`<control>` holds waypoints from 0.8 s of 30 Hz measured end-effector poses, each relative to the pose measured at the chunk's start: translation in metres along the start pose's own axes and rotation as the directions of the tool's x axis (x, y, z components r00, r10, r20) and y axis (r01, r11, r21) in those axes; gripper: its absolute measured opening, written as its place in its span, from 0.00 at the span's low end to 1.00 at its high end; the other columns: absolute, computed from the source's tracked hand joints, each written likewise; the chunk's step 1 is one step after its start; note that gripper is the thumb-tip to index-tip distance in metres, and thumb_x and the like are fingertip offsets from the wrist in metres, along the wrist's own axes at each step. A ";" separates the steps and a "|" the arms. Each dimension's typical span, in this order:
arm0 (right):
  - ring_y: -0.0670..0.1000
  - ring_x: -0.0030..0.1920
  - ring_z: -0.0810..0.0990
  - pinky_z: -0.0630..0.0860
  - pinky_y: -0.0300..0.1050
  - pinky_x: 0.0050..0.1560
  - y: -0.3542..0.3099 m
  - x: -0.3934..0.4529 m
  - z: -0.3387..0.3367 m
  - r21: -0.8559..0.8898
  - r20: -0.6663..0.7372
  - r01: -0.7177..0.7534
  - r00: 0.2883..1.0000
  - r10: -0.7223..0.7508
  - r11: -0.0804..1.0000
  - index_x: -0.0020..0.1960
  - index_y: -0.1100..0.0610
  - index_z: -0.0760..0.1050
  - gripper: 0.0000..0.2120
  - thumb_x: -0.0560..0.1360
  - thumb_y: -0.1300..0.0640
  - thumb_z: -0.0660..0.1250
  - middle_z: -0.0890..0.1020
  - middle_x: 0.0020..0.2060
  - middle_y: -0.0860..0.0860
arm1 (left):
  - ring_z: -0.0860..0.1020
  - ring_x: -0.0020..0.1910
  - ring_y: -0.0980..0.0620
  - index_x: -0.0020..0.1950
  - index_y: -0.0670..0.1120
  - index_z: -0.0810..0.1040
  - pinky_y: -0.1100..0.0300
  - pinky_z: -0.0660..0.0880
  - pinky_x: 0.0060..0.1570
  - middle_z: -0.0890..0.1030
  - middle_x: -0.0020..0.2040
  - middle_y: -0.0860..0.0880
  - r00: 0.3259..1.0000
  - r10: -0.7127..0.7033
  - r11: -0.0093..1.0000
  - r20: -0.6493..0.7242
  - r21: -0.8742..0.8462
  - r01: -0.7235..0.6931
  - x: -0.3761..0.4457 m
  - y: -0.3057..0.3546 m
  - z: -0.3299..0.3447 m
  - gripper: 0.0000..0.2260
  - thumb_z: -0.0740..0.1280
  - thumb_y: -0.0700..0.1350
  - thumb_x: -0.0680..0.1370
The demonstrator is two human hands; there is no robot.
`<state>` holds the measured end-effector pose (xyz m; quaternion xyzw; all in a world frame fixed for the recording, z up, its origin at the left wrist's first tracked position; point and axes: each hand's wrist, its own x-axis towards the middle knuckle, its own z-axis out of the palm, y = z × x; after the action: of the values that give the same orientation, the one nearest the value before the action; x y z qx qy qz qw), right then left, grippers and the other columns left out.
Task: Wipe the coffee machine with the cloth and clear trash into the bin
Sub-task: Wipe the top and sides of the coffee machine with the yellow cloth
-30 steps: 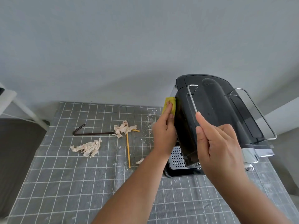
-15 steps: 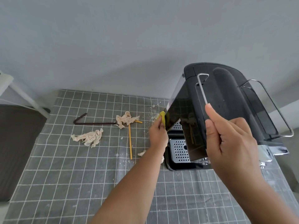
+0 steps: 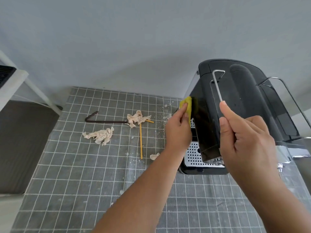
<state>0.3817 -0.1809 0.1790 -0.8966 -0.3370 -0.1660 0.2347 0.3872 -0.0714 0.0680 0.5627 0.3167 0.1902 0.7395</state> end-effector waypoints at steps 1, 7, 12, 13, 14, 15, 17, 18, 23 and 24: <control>0.53 0.37 0.69 0.66 0.42 0.38 0.000 0.000 0.000 0.000 -0.003 0.002 1.000 -0.002 1.000 0.65 0.61 0.76 0.18 0.78 0.57 0.58 0.71 0.28 0.45 | 0.73 0.66 0.58 0.70 0.51 0.72 0.61 0.70 0.66 0.75 0.68 0.53 0.999 0.045 0.999 0.006 0.010 -0.046 -0.001 0.010 0.001 0.17 0.58 0.41 0.82; 0.54 0.37 0.70 0.66 0.42 0.37 0.003 -0.001 -0.001 0.009 0.005 0.024 1.000 -0.024 1.000 0.65 0.61 0.75 0.19 0.79 0.57 0.57 0.76 0.28 0.48 | 0.74 0.64 0.61 0.70 0.51 0.72 0.62 0.71 0.66 0.75 0.68 0.54 0.996 0.084 0.996 0.024 0.024 -0.085 -0.011 0.022 0.001 0.17 0.59 0.39 0.82; 0.53 0.38 0.69 0.65 0.41 0.37 0.005 -0.001 0.001 0.024 -0.024 0.032 0.999 -0.031 0.999 0.65 0.61 0.75 0.19 0.79 0.56 0.57 0.76 0.29 0.47 | 0.76 0.49 0.73 0.69 0.51 0.73 0.76 0.71 0.51 0.79 0.55 0.63 0.972 0.225 0.972 0.072 0.058 -0.229 -0.017 0.032 -0.002 0.17 0.59 0.39 0.81; 0.53 0.38 0.69 0.64 0.41 0.37 0.005 -0.001 0.001 0.024 -0.031 0.040 0.999 -0.039 0.999 0.65 0.61 0.75 0.19 0.79 0.56 0.57 0.75 0.29 0.46 | 0.75 0.47 0.74 0.69 0.50 0.73 0.77 0.71 0.49 0.78 0.51 0.66 0.963 0.254 0.964 0.084 0.063 -0.260 -0.018 0.032 -0.003 0.17 0.60 0.38 0.81; 0.53 0.38 0.69 0.64 0.41 0.37 0.005 -0.001 0.001 0.025 -0.036 0.046 0.998 -0.045 0.999 0.65 0.61 0.75 0.18 0.79 0.56 0.57 0.75 0.29 0.46 | 0.75 0.47 0.74 0.69 0.50 0.73 0.76 0.71 0.49 0.76 0.50 0.68 0.957 0.275 0.956 0.094 0.080 -0.282 -0.018 0.029 -0.004 0.17 0.60 0.38 0.81; 0.53 0.37 0.69 0.64 0.41 0.37 0.005 -0.001 0.001 0.024 -0.039 0.050 0.998 -0.049 0.998 0.65 0.61 0.76 0.18 0.79 0.56 0.57 0.75 0.29 0.47 | 0.75 0.47 0.74 0.69 0.50 0.73 0.75 0.71 0.50 0.76 0.50 0.69 0.952 0.286 0.949 0.107 0.104 -0.297 -0.017 0.025 -0.007 0.17 0.60 0.38 0.81; 0.53 0.37 0.69 0.65 0.41 0.36 0.006 -0.001 0.001 0.021 -0.040 0.053 0.998 -0.052 0.998 0.65 0.61 0.76 0.18 0.79 0.56 0.57 0.76 0.29 0.47 | 0.75 0.51 0.73 0.69 0.50 0.73 0.73 0.71 0.54 0.76 0.54 0.68 0.955 0.265 0.949 0.133 0.137 -0.283 -0.013 0.012 -0.014 0.17 0.61 0.38 0.81; 0.53 0.37 0.69 0.65 0.41 0.36 0.006 0.000 0.002 0.021 -0.033 0.054 0.998 -0.053 0.998 0.65 0.61 0.76 0.18 0.79 0.56 0.57 0.76 0.29 0.47 | 0.75 0.51 0.72 0.69 0.50 0.73 0.72 0.71 0.53 0.76 0.57 0.66 0.962 0.232 0.955 0.140 0.156 -0.253 -0.007 0.007 -0.017 0.17 0.61 0.38 0.81; 0.53 0.38 0.69 0.66 0.42 0.36 0.007 -0.001 0.002 0.027 -0.012 0.060 0.998 -0.060 0.998 0.66 0.61 0.75 0.19 0.80 0.55 0.55 0.74 0.28 0.45 | 0.77 0.52 0.60 0.69 0.48 0.73 0.64 0.72 0.60 0.79 0.63 0.49 0.975 0.140 0.951 0.171 0.250 -0.180 0.023 0.009 -0.027 0.16 0.60 0.40 0.81; 0.53 0.38 0.69 0.66 0.42 0.36 0.007 -0.001 0.002 0.025 -0.011 0.064 0.998 -0.064 0.998 0.66 0.61 0.74 0.19 0.80 0.56 0.56 0.73 0.28 0.45 | 0.77 0.58 0.57 0.69 0.47 0.73 0.58 0.71 0.64 0.79 0.64 0.49 0.970 0.169 0.949 0.173 0.239 -0.208 0.023 0.017 -0.025 0.16 0.60 0.40 0.81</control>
<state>0.3861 -0.1846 0.1750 -0.8815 -0.3663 -0.1738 0.2421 0.3882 -0.0344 0.0744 0.6935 0.2266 0.1748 0.6612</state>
